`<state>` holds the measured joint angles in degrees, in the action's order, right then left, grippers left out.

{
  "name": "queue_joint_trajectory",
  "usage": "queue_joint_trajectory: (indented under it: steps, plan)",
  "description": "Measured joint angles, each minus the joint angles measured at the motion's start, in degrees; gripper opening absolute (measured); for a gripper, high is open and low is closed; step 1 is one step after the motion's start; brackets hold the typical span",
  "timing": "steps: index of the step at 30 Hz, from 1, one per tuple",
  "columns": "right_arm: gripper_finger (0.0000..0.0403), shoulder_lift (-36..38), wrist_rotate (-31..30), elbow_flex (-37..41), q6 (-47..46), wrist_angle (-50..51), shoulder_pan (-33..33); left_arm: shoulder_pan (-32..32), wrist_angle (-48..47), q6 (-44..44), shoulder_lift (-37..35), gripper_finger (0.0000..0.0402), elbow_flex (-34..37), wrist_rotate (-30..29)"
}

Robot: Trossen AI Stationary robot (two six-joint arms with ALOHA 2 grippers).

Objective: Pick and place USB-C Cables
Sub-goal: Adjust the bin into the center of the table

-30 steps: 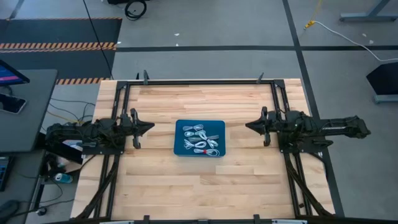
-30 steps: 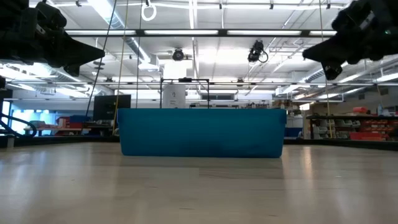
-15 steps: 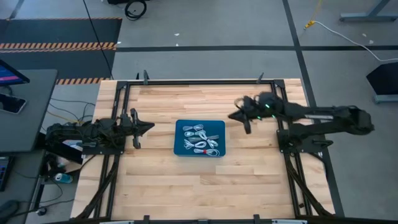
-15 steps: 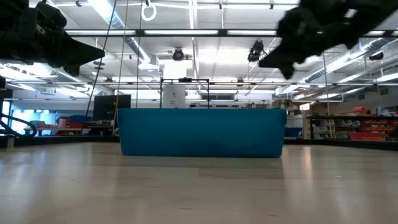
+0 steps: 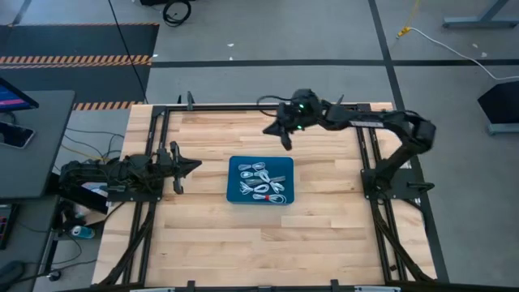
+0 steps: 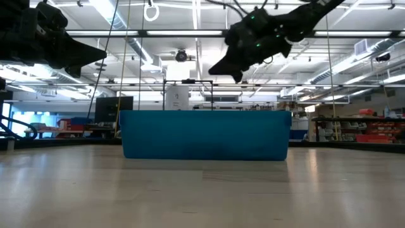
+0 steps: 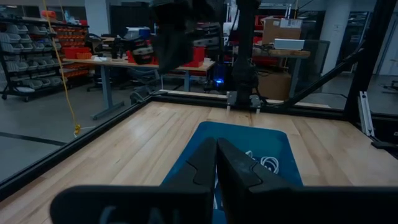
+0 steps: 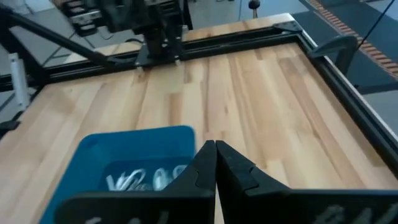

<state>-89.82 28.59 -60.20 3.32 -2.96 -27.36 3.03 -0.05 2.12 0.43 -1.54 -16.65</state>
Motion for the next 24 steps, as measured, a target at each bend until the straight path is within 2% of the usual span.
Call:
queue_joint_trajectory:
  steps: [9,17,24]
  plan:
    - [0.0009,-13.42,0.19,-7.64,-1.61,0.23,-0.19,0.0,-0.07,-1.33,-0.01,0.002,0.0,-0.01]
    - [0.0009,-21.46,0.03,-16.3,-1.74,0.63,-0.5,0.07,-0.09,-1.3,-0.01,0.002,0.0,-0.01]
    - [0.0009,-27.94,0.21,-25.19,1.09,14.44,1.09,0.07,-0.1,-1.28,-0.02,0.002,0.0,-0.01]
